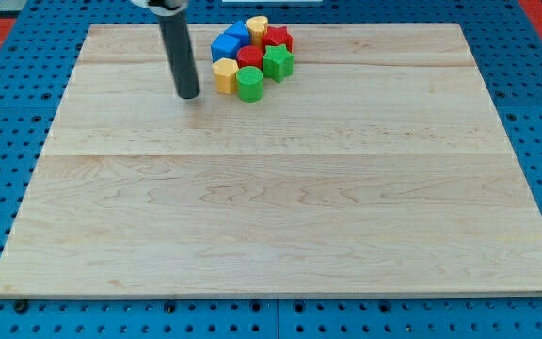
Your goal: Separate the yellow hexagon and green circle from the group of blocks
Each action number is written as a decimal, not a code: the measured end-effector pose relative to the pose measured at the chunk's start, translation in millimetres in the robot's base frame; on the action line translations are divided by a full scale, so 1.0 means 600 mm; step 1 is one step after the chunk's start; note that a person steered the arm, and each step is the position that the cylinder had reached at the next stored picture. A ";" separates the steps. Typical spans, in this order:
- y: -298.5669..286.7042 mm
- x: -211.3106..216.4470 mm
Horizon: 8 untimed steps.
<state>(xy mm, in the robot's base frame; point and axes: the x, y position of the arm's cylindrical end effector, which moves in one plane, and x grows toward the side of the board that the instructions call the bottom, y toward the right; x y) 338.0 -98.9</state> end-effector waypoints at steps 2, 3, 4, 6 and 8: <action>-0.037 -0.011; -0.097 -0.018; -0.098 -0.044; -0.042 -0.042; -0.080 0.097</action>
<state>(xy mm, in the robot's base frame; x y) 395.9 -147.1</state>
